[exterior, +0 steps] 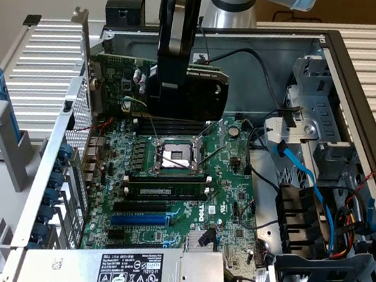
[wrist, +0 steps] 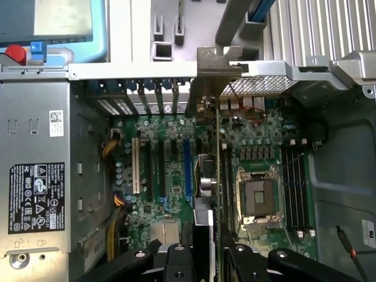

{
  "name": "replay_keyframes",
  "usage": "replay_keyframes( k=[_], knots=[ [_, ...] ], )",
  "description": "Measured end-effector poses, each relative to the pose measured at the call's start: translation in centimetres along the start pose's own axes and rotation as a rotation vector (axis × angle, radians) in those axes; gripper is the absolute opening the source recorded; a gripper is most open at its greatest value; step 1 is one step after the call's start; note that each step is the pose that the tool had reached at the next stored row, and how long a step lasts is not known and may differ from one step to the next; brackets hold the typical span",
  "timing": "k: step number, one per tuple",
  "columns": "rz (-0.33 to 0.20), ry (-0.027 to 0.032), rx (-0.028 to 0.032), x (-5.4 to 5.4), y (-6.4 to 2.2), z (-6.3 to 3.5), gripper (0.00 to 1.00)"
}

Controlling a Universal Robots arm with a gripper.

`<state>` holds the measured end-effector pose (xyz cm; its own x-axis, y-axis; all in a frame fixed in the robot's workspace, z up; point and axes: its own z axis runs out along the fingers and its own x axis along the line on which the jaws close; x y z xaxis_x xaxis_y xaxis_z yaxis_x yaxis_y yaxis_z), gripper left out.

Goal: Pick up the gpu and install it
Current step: 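Insert the gpu into the slot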

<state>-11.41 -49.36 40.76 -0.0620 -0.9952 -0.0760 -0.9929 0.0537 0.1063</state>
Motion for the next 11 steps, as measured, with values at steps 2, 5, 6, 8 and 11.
replay_keyframes(
  k=[2,5,6,8,11],
  knots=[
    [0.000,0.0000,0.0000,0.0,0.04,0.37,0.27],
    [0.000,0.0001,0.0000,0.1,0.10,0.92,0.27],
    [0.000,-0.0001,0.0000,0.1,0.11,1.11,0.27],
    [0.000,0.0000,0.0000,0.1,0.11,1.46,0.27],
    [0.000,0.0000,0.0000,0.2,0.12,2.01,0.27]
  ],
)
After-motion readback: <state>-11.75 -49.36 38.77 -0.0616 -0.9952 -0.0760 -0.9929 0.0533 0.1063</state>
